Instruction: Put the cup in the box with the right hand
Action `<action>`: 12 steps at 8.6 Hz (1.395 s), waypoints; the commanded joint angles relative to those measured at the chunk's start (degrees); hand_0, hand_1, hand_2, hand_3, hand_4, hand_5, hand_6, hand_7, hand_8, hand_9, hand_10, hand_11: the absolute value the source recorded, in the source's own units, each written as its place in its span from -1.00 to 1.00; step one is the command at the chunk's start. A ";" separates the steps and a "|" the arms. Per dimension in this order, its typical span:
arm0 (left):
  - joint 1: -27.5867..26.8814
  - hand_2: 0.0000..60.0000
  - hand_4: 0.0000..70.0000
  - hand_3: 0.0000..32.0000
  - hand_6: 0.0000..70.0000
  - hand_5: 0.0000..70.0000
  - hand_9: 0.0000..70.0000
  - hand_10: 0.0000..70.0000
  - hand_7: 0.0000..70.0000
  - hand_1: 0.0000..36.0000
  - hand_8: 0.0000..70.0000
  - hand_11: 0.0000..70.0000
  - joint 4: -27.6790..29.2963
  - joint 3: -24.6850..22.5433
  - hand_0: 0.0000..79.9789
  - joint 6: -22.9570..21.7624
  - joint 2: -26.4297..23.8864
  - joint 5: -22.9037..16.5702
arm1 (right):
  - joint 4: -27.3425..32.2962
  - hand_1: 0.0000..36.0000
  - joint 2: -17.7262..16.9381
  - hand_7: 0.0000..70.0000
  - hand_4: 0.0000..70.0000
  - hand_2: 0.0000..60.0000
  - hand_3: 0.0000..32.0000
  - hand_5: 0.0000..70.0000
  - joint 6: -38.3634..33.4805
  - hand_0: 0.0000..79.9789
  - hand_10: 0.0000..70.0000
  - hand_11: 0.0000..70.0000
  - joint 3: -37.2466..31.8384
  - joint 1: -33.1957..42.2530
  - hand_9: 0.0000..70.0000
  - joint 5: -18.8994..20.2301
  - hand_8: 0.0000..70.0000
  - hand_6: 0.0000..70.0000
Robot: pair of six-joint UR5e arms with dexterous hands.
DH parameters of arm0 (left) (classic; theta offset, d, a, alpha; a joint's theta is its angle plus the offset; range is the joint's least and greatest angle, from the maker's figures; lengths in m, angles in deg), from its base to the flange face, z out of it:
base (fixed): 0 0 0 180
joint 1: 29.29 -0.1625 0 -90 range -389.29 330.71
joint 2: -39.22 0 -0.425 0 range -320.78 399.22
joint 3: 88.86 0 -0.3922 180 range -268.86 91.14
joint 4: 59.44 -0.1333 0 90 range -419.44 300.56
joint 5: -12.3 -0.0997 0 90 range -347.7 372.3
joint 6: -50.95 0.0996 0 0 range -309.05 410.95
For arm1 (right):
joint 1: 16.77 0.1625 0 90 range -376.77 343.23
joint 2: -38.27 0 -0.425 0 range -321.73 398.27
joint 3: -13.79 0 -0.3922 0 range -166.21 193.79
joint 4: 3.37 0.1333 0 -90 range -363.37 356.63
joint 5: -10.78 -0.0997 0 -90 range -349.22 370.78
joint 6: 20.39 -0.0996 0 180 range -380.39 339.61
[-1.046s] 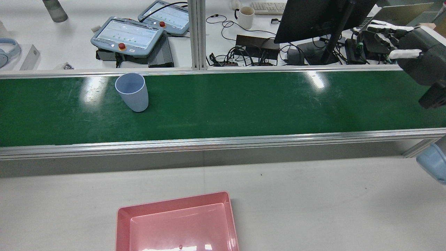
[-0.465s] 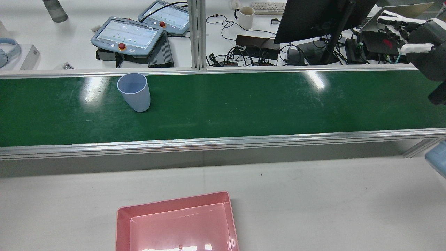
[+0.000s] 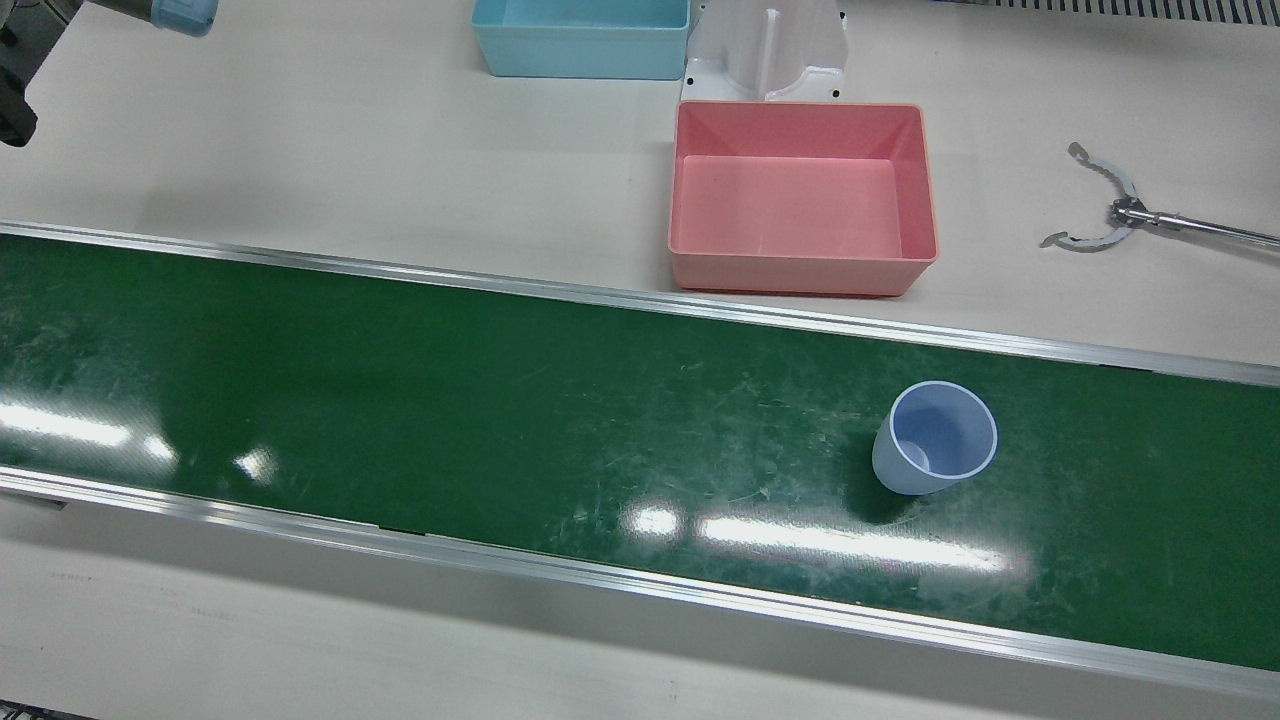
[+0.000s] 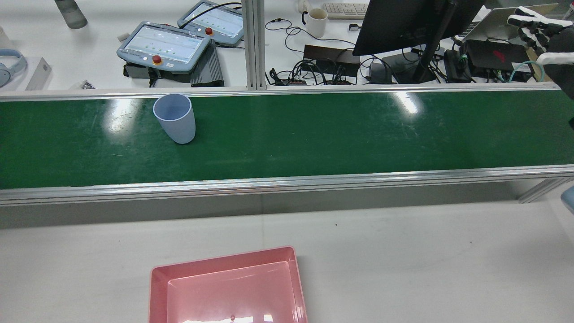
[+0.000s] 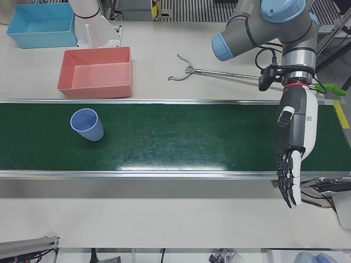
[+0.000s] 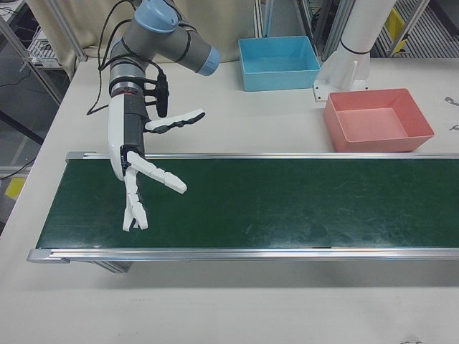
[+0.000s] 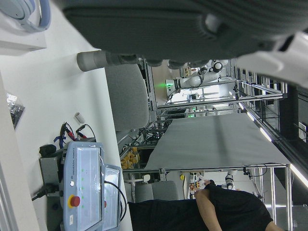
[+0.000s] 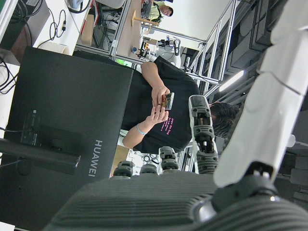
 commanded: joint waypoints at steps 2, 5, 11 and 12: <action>0.00 -1.00 -1.00 -1.00 -1.00 -1.00 -1.00 -1.00 -1.00 -1.00 -1.00 -1.00 0.00 0.00 -1.00 -0.03 0.00 0.00 | 0.93 -0.43 -6.71 -0.57 -0.34 -1.00 -1.00 -0.87 -0.16 0.29 -0.93 -0.85 -0.43 2.09 -0.95 0.25 -1.00 -0.89; 0.00 -1.00 -1.00 -1.00 -1.00 -1.00 -1.00 -1.00 -1.00 -1.00 -1.00 -1.00 0.00 0.00 -1.00 -0.03 0.00 0.00 | 1.02 -0.47 -8.51 -0.64 -0.38 -1.00 -1.00 -0.87 -0.17 0.27 -0.92 -0.84 0.27 2.98 -0.97 0.42 -1.00 -0.90; 0.09 -1.00 -1.00 -1.00 -1.00 -1.00 -1.00 -1.00 -1.00 -1.00 -1.00 -1.00 0.00 -0.26 -1.00 0.06 0.00 0.00 | 4.71 -0.37 -7.02 -0.59 -0.38 -1.00 -1.00 -0.86 -1.22 0.33 -0.95 -0.87 6.34 -2.82 -0.96 2.53 -1.00 -0.90; 0.17 -1.00 -1.00 -1.00 -1.00 -1.00 -1.00 -1.00 -1.00 -1.00 -1.00 -1.00 -0.26 -0.61 -1.00 0.06 0.00 0.00 | 4.71 -0.39 -6.40 -0.59 -0.37 -1.00 -1.00 -0.86 -1.40 0.32 -0.94 -0.86 5.73 -4.13 -0.96 3.14 -1.00 -0.89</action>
